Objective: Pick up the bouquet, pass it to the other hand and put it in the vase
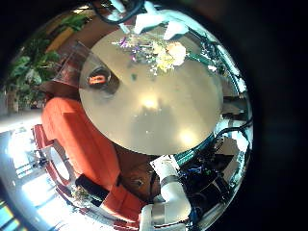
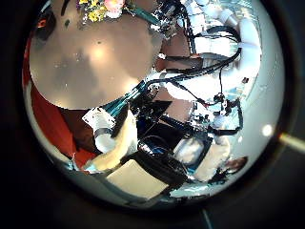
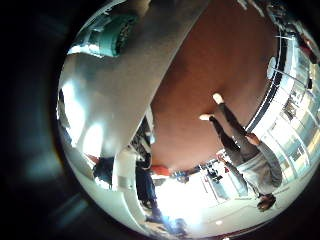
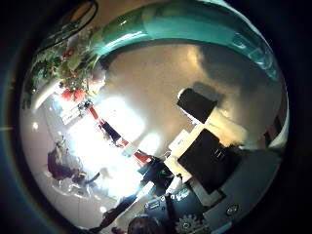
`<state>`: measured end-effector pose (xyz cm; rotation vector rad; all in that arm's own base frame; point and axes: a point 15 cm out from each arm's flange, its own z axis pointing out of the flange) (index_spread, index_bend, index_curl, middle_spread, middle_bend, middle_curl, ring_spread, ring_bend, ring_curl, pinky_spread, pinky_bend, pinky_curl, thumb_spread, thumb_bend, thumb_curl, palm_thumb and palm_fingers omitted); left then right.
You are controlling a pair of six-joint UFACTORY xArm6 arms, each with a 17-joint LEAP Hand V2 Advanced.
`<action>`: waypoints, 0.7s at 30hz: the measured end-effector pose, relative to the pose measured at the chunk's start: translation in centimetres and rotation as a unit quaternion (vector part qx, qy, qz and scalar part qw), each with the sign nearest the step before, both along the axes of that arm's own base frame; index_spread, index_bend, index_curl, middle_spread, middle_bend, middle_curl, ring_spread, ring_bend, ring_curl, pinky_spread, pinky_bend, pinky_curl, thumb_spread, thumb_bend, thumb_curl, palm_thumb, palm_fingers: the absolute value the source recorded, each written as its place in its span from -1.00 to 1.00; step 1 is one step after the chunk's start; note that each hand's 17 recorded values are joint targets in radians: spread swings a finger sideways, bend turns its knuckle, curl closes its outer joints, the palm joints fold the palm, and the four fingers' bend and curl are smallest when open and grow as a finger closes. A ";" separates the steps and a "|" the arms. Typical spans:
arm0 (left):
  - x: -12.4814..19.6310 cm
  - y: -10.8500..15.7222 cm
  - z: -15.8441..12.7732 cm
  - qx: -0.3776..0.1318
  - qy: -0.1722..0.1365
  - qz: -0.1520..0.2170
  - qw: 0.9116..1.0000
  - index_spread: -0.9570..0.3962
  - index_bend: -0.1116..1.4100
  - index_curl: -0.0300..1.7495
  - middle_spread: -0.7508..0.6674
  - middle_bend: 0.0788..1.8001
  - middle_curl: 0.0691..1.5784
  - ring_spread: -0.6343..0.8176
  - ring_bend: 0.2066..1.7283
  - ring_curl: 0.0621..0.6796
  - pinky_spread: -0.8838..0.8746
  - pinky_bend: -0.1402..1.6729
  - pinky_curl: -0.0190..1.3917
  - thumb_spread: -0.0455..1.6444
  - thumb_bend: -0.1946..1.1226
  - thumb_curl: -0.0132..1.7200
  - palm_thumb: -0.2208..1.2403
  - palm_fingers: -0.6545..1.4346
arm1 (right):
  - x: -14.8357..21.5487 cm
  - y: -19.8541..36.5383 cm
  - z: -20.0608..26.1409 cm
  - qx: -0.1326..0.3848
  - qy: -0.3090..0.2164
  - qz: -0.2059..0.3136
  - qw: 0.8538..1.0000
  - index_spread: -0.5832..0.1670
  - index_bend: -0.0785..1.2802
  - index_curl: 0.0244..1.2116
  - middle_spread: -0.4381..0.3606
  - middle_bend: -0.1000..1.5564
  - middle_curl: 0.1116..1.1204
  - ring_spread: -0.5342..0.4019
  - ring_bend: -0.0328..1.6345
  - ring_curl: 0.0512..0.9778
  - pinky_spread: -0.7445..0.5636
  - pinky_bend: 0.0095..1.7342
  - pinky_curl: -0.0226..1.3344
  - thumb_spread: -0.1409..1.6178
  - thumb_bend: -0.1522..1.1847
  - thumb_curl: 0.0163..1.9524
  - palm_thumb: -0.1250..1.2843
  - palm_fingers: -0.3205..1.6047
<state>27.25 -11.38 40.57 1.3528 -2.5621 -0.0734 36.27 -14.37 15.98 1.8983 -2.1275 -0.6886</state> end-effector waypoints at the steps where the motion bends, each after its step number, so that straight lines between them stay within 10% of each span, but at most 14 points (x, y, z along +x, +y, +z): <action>1: 0.0 0.0 0.0 0.000 0.001 0.002 1.000 0.49 -0.60 -0.53 0.70 -0.87 -0.69 0.68 -0.79 -0.46 0.60 -0.64 -0.61 0.37 -0.74 -0.60 -0.10 -0.32 | -0.1 -0.1 -0.3 -0.005 0.006 0.003 1.000 -0.40 -0.59 -0.34 -0.45 -0.29 -0.21 -0.45 0.04 -0.49 0.24 -0.54 -0.80 0.29 -0.80 -0.58 0.16 0.03; 8: -0.1 0.0 0.0 0.001 0.002 0.004 1.000 0.49 -0.60 -0.53 0.70 -0.87 -0.69 0.68 -0.79 -0.46 0.60 -0.64 -0.61 0.37 -0.74 -0.60 -0.10 -0.32 | 0.4 -1.0 -1.1 -0.039 0.009 0.017 0.999 -0.67 -0.49 -0.16 -0.67 -0.14 0.03 -0.54 0.25 -0.26 -0.42 -0.06 -0.63 0.27 -0.79 -0.54 0.30 0.55; 21: 0.1 -0.1 0.4 0.001 -0.001 0.009 1.000 0.49 -0.60 -0.53 0.70 -0.87 -0.69 0.68 -0.79 -0.47 0.60 -0.65 -0.61 0.37 -0.74 -0.60 -0.10 -0.32 | 5.4 -1.6 -1.4 -0.087 -0.110 0.008 0.990 -0.87 0.31 0.52 -0.82 0.32 0.67 -0.46 0.60 0.18 -0.31 0.58 -0.21 0.16 -0.76 -0.44 0.65 0.56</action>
